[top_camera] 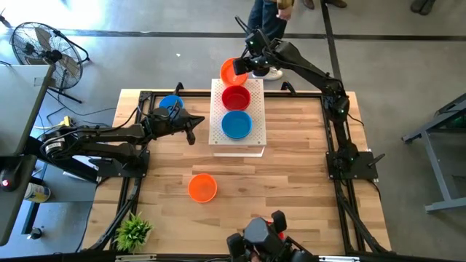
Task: Pick & Place Mini bowls
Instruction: Stack the orange bowl on top of the other orange bowls on the shelf
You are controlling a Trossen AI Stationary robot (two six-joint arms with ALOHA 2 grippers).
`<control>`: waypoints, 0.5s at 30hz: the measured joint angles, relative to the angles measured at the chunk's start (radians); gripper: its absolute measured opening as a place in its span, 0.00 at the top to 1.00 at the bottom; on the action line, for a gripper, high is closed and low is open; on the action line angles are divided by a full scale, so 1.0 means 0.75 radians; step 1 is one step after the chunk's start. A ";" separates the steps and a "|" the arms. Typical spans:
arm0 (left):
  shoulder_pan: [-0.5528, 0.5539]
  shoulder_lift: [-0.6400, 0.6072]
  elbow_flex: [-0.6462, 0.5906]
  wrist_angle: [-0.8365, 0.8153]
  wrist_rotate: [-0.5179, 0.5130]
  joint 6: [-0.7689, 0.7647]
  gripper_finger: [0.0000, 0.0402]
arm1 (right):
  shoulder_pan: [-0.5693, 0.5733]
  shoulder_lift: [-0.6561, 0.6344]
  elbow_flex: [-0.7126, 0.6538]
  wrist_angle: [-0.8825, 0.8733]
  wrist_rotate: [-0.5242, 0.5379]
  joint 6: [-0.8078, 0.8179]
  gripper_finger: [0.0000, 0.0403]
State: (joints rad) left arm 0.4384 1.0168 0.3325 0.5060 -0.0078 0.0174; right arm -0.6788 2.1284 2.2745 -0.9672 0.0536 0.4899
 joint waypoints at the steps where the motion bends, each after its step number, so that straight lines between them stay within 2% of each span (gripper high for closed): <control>1: 0.000 0.000 0.000 0.000 0.000 0.000 0.99 | 0.000 0.000 0.000 0.000 0.000 -0.002 0.85; 5: 0.000 0.000 0.000 0.000 0.000 0.000 0.99 | 0.000 0.000 0.000 -0.001 0.000 -0.022 0.87; 10: 0.000 0.000 0.000 0.000 0.000 0.000 0.99 | -0.001 0.000 0.000 -0.020 -0.037 -0.017 0.98; 15: 0.000 0.000 0.000 -0.001 0.001 0.000 0.99 | -0.009 -0.001 0.000 -0.020 -0.074 0.052 0.98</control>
State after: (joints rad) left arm 0.4384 1.0168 0.3325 0.5056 -0.0074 0.0174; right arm -0.6852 2.1281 2.2745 -0.9823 -0.0021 0.5287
